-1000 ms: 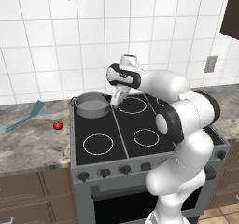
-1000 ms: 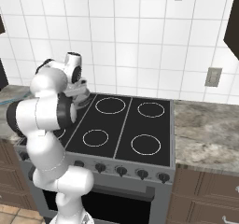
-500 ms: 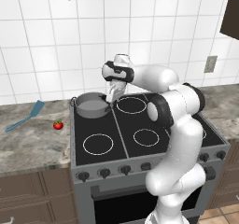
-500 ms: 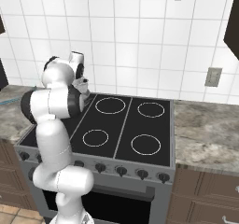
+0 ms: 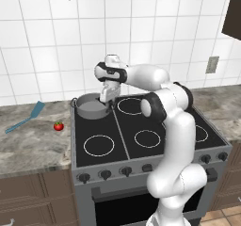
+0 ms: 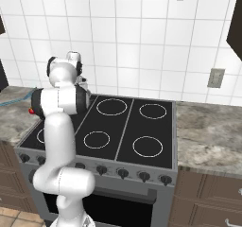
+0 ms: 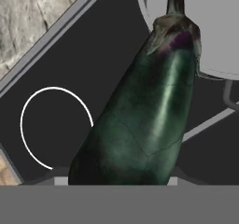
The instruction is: Put the eggplant and tomato in the pot. Retrieve the spatula and lightly stir the vegetables in the pot.
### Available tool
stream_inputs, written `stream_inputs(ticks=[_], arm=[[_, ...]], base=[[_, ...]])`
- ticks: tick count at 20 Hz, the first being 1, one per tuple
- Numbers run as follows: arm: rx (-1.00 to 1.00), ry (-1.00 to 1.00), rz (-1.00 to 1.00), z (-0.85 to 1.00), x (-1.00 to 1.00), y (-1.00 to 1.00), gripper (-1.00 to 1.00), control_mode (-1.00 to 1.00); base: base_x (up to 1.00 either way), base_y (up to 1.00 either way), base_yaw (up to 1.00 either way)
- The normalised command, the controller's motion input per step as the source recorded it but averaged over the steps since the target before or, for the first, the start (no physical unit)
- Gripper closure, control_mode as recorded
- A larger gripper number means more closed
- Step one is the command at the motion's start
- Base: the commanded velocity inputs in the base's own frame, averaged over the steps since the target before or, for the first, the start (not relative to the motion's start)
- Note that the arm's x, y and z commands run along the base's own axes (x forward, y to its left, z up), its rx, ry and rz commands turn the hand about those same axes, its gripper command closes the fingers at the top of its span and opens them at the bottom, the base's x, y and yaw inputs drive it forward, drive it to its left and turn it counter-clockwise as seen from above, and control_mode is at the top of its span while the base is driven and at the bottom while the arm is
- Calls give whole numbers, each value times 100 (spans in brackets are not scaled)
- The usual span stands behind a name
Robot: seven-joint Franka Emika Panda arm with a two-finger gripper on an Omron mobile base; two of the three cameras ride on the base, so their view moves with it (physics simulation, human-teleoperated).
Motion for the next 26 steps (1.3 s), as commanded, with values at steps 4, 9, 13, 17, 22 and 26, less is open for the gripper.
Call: stream_inputs(ticks=[4,9,13,17,22,26], arm=[[-3,-3,-13,-7,-6,0,100,-100],[-5,-20,-15,-32,-1,0,100,-100],[-5,-20,-15,-17,4,1,100,-100],[0,0,-15,7,23,0,100,-100],[0,0,-20,1,34,0,100,-100],[0,0,-17,0,43,0,100,-100]], base=[[0,0,0],[0,0,0],[0,0,0],[0,0,0],[0,0,0],[0,0,0]])
